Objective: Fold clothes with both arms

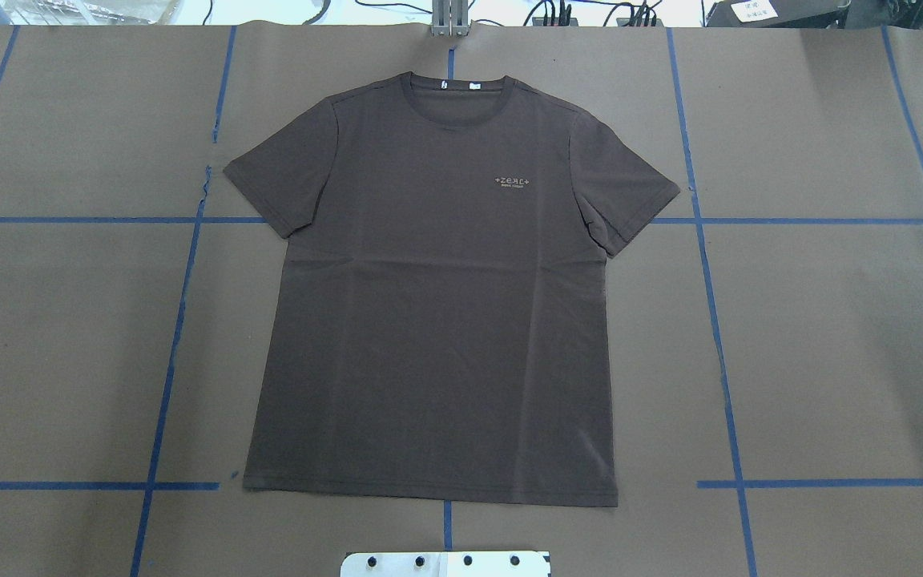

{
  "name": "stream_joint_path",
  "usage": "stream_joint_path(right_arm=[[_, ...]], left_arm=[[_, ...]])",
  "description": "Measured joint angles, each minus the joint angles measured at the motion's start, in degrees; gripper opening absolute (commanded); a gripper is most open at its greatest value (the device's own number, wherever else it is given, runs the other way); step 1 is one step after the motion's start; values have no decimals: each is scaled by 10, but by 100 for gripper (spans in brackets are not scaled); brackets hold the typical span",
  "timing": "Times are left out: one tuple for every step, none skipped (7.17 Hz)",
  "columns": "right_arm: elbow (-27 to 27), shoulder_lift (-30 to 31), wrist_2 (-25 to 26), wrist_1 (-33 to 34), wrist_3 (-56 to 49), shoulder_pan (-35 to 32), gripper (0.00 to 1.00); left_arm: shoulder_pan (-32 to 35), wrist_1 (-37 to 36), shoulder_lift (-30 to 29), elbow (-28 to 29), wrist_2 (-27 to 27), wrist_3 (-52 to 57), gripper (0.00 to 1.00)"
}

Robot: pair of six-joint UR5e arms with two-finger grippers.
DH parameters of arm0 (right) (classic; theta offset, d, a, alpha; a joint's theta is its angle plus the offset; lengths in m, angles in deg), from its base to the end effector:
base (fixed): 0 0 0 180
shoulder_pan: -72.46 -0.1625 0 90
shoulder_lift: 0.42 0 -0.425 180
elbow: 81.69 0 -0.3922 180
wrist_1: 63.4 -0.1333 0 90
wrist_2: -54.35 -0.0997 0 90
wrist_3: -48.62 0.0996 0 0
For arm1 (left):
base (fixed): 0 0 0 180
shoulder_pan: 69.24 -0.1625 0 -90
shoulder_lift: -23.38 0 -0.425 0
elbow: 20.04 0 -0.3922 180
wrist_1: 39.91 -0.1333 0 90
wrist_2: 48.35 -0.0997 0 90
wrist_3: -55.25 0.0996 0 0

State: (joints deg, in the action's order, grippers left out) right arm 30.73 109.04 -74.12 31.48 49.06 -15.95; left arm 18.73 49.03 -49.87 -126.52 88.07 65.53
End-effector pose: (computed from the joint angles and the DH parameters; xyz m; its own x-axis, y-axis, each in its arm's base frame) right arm 0.0617 -0.3490 0.6242 0.7834 0.0068 0.6215 0.0217 0.9990 -0.0383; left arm -0.0481 -0.3697 0.6423 0.6721 0.1858 -0.7167 -0.1579 0.9817 0.1064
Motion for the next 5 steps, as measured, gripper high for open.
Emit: stream_joint_path(right_arm=[[0, 0, 1, -1, -1, 0, 100], [0, -1, 2, -2, -1, 0, 100], [0, -4, 2, -3, 1, 0, 100], [0, -11, 0, -4, 5, 1, 100], [0, -29, -2, -4, 8, 1, 100]], left_arm=[[0, 0, 0, -3, 1, 1, 100], [1, 1, 0, -8, 3, 2, 100], [1, 3, -1, -14, 5, 3, 100], [1, 14, -5, -22, 4, 4, 100], [0, 42, -13, -29, 3, 4, 100]])
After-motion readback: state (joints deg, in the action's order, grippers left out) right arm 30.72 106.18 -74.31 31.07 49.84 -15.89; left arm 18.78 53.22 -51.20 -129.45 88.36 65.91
